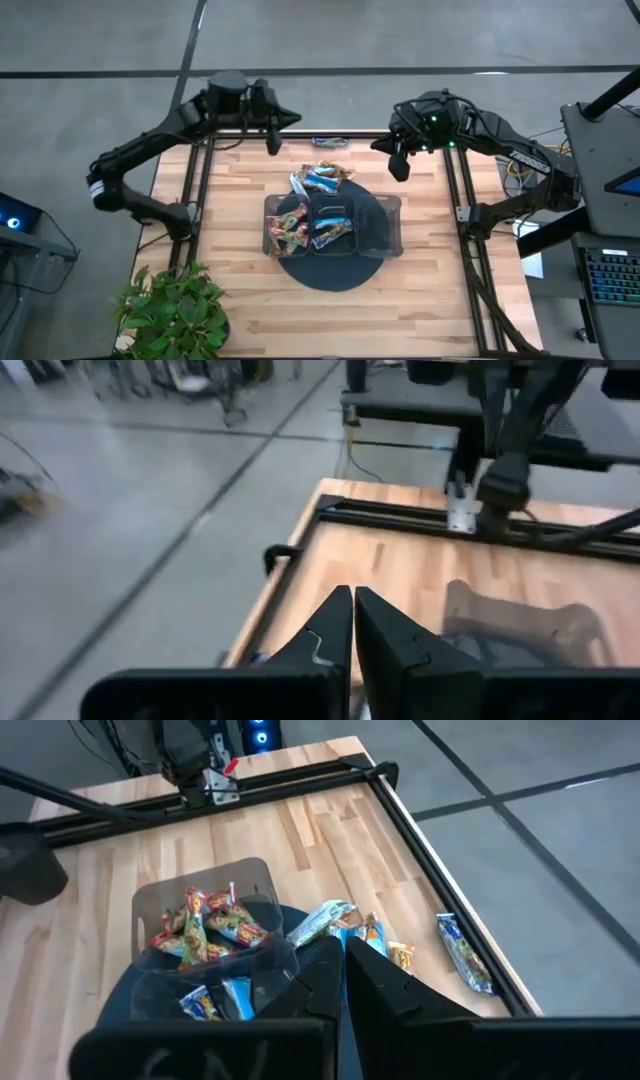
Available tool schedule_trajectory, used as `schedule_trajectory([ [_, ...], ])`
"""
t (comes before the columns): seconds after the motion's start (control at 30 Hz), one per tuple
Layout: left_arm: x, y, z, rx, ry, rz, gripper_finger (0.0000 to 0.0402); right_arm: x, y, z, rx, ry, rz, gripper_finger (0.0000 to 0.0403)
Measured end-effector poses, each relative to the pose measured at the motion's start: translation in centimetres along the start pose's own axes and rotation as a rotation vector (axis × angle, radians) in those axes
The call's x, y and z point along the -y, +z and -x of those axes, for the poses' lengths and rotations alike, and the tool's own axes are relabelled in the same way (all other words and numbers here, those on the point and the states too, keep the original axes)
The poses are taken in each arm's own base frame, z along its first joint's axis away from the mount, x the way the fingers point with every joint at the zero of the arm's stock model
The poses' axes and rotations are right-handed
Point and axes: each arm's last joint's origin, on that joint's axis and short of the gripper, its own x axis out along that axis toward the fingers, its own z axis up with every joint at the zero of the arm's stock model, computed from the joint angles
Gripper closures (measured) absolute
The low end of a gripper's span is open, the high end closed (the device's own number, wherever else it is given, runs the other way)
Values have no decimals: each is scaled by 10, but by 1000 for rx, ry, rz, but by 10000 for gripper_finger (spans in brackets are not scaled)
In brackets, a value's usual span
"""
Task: Pick and place Granola Bars by type
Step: Put the blue granola bar into the middle black bin
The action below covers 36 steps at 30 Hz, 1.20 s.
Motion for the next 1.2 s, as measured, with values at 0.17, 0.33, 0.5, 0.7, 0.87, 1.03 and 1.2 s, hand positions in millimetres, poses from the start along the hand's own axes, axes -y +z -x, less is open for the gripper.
schedule_trajectory([
  [0.17, -7, 12, -22, -108, -89, 21, 381, 0, 0, 1, 2, 2, -3, 394],
  [0.33, -16, 21, -42, -238, -105, 32, 316, 0, 0, 1, 2, 3, -3, 394],
  [0.5, -23, 22, -62, -324, -84, 8, 237, 0, 0, 1, 1, 4, -4, 394],
  [0.7, -30, 4, -93, -430, -38, -22, 160, 0, 0, 1, 1, 4, -8, 394],
  [0.87, -35, -19, -123, -541, -20, -103, 137, 0, 0, 1, 0, 8, -12, 394],
  [1.03, -40, -36, -149, -581, -11, -208, 136, 0, 0, 1, 0, 9, -12, 394],
  [1.2, -46, -56, -177, -628, 39, -238, 137, 0, 0, 1, 0, 9, -11, 394],
])
